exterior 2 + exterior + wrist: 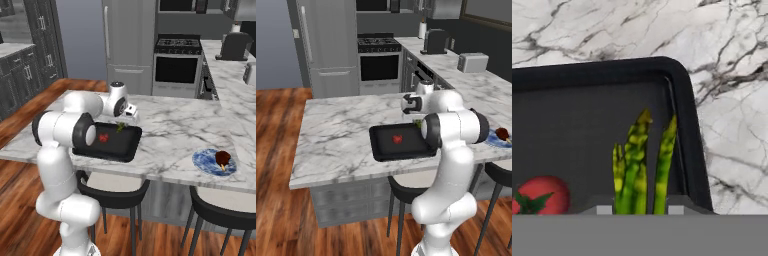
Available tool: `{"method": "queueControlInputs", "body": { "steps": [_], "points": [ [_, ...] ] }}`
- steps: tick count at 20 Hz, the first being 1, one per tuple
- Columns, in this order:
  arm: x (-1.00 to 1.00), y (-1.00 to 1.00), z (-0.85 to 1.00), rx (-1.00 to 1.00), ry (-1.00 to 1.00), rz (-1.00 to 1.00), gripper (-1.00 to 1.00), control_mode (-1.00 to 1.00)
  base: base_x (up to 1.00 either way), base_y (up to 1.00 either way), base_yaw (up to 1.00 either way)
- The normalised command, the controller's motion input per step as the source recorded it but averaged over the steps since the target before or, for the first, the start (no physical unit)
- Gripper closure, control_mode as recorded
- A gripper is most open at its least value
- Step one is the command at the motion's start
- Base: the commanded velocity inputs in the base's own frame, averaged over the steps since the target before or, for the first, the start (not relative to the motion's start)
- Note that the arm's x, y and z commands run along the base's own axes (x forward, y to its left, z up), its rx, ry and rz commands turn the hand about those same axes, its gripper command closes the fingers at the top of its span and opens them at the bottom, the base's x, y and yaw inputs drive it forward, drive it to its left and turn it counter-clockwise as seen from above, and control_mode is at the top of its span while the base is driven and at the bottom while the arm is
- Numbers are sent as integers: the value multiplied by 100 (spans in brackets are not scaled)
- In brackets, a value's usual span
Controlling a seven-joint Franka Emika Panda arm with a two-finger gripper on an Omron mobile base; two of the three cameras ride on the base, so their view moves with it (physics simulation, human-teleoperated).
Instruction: Create a steak meal by picking up the steak and asparagus from the tray and placing them on the plate. Leave the tomato on the tray.
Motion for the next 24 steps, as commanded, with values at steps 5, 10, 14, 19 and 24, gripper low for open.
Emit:
{"method": "queueControlInputs", "body": {
  "steps": [5, 10, 14, 19, 24],
  "points": [
    [-69, -77, 31, -8, 0, 10, 100, -100, 0, 0, 0],
    [-73, -99, 6, -11, 0, 12, 100, -100, 0, 0, 0],
    [-66, -100, 0, -10, 1, 11, 100, -100, 0, 0, 0],
    [-29, -100, -2, -8, 6, 7, 100, -100, 0, 0, 0],
    [15, -100, -9, -1, 7, 4, 100, -100, 0, 0, 0]
  ]
}}
